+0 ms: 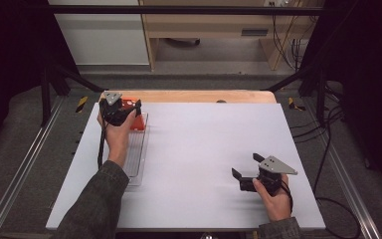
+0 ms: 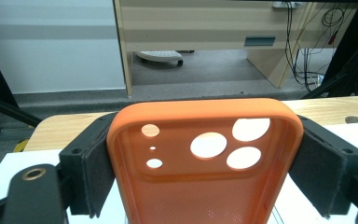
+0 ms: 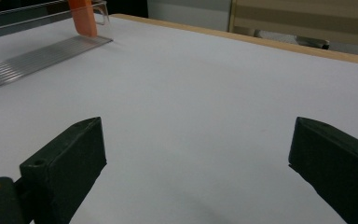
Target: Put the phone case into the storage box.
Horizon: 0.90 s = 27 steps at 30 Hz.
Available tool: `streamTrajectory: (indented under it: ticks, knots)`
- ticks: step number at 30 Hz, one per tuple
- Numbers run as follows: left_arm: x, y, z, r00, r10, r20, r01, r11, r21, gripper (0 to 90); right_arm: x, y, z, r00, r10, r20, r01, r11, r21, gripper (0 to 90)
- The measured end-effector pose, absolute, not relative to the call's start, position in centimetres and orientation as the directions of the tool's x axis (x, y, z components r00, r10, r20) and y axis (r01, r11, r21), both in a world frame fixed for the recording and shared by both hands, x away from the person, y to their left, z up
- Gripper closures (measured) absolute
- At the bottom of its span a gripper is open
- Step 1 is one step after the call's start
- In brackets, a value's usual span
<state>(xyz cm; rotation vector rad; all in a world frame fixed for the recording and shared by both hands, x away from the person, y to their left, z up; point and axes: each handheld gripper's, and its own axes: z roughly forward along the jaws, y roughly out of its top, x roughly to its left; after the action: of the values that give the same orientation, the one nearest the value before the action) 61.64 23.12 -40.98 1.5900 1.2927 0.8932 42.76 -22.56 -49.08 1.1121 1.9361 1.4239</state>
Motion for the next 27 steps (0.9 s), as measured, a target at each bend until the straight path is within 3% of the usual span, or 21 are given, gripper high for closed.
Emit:
streamTrajectory:
  ticks: [27]
  knots:
    - [62.59, 22.9, -41.12, 0.181, 0.983, 0.016, 0.364, -0.082, 0.928, 16.4, 42.78, -22.62, -49.1, -0.548, 0.833, 0.078, 0.324, 0.125, 0.938, 3.7]
